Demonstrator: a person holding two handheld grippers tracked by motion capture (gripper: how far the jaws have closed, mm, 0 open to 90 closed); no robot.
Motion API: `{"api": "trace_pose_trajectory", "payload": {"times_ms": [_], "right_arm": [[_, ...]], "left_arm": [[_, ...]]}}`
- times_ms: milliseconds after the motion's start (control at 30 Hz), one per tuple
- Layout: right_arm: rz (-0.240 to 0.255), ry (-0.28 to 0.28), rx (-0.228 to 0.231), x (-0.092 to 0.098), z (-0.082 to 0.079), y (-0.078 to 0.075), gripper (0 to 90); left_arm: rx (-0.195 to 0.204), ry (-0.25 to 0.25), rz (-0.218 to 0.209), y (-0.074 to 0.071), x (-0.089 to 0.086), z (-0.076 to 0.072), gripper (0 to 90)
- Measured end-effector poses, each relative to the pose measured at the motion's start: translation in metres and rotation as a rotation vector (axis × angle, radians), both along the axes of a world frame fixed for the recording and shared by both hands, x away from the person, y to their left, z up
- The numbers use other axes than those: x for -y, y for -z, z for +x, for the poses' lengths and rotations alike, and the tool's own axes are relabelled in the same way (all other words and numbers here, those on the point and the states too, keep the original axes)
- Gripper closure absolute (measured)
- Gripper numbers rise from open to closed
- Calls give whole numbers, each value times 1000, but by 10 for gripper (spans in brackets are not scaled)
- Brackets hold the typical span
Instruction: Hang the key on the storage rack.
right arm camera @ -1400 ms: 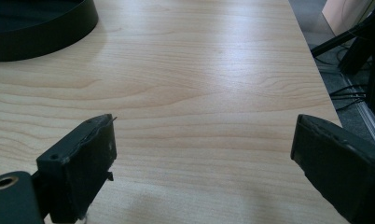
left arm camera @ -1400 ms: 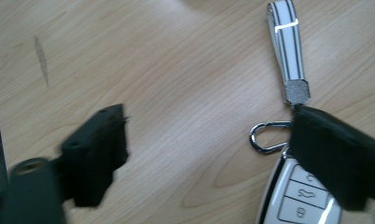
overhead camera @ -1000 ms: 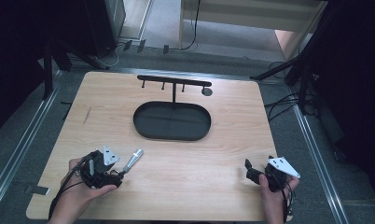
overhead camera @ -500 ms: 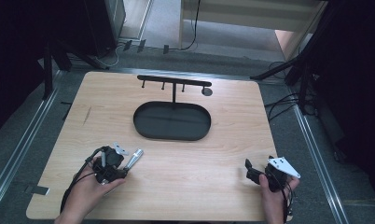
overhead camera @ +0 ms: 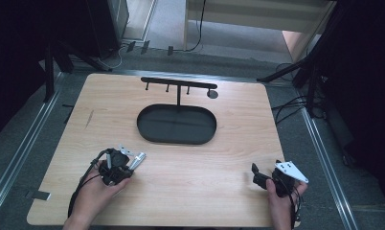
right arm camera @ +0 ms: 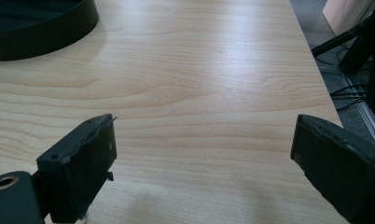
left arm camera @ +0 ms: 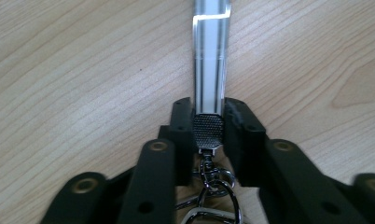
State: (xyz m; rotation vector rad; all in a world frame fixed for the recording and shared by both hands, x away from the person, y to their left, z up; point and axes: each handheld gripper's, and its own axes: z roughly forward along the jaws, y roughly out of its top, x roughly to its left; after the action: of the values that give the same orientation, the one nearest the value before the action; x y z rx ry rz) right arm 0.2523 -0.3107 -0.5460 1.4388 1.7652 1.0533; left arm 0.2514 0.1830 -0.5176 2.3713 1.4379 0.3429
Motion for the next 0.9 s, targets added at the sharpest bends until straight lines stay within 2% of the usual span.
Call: {"api": "trace_pose_trajectory", "payload": {"times_ms": [200,233,400,500,600,800,900], "right_arm": [[0,1,2,0,0,0,68],[0,0,1,0,0,0,68],[-1,0,-1,0,0,0,68],[-3,2,-2,0,0,0,68],[-3,2,-1,0,0,0,68],[-2,3,-3,0,0,0,68],[-3,3,-3,0,0,0,68]], "left_arm": [[38,3,-30,0,-7,-2,749],[73,-3,-63,-3,-12,-4,749],[192,-13,-148,-13,-23,-10,750],[274,-17,-235,-19,-30,-14,750],[343,-16,-301,-25,-34,-18,751],[510,-7,-476,-37,-44,-22,751],[547,-13,-512,-39,-45,-19,752]]}}
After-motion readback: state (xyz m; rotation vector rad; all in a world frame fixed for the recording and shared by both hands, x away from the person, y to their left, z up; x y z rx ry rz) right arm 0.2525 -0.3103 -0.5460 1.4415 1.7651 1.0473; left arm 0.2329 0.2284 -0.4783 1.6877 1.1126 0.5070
